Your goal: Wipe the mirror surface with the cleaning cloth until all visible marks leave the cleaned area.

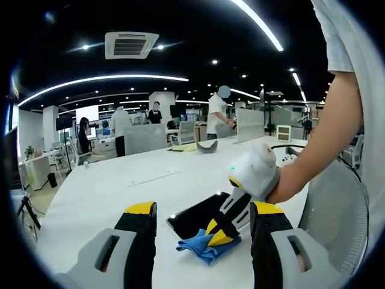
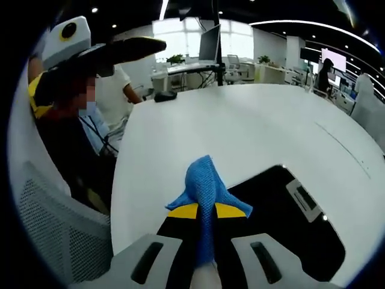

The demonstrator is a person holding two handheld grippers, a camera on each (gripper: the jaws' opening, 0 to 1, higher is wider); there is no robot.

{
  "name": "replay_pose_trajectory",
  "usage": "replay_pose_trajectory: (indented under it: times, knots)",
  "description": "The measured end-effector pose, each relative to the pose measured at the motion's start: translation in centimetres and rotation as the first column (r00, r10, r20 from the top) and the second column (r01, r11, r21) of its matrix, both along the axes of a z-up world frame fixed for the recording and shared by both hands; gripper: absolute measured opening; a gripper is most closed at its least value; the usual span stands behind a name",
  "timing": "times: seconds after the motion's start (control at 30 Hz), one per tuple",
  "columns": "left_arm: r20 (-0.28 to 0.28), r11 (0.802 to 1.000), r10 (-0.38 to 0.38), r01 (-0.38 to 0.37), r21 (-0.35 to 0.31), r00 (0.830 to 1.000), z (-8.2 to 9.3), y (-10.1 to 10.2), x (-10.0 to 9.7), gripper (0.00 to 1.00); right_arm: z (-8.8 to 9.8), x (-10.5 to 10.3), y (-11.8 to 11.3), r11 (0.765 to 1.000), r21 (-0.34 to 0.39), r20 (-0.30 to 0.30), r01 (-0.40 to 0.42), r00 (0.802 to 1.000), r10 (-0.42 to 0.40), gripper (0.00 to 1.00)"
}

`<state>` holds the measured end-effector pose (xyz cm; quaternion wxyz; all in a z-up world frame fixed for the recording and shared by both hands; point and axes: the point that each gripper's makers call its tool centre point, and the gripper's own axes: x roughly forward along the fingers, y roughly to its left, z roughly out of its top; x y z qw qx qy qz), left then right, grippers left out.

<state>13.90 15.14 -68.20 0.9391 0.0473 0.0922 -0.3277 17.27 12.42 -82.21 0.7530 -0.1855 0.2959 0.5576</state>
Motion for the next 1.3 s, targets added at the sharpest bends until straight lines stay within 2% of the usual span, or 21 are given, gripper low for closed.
replay_pose_trajectory:
  times: [0.47,0.7,0.87,1.3]
  knots:
    - [0.005,1.000,-0.001,0.001,0.003,1.000,0.1,0.2,0.1,0.63,2.1,0.3,-1.9,0.998,0.041,0.020,0.048,0.999,-0.049,0.03]
    - [0.005,1.000,-0.006,0.006,0.002,1.000,0.0,0.1,0.2,0.63,1.7,0.3,-3.8,0.997,0.032,0.013,0.076,0.997,-0.077,0.03]
    - [0.008,1.000,-0.007,0.007,0.002,1.000,0.1,0.1,0.2,0.63,2.7,0.6,-4.7,0.993,0.048,0.023,0.104,0.994,-0.105,0.03]
    - [0.007,1.000,-0.012,0.012,0.003,1.000,0.1,-0.2,0.1,0.63,3.2,1.1,-6.3,0.990,0.049,0.036,0.135,0.990,-0.137,0.03]
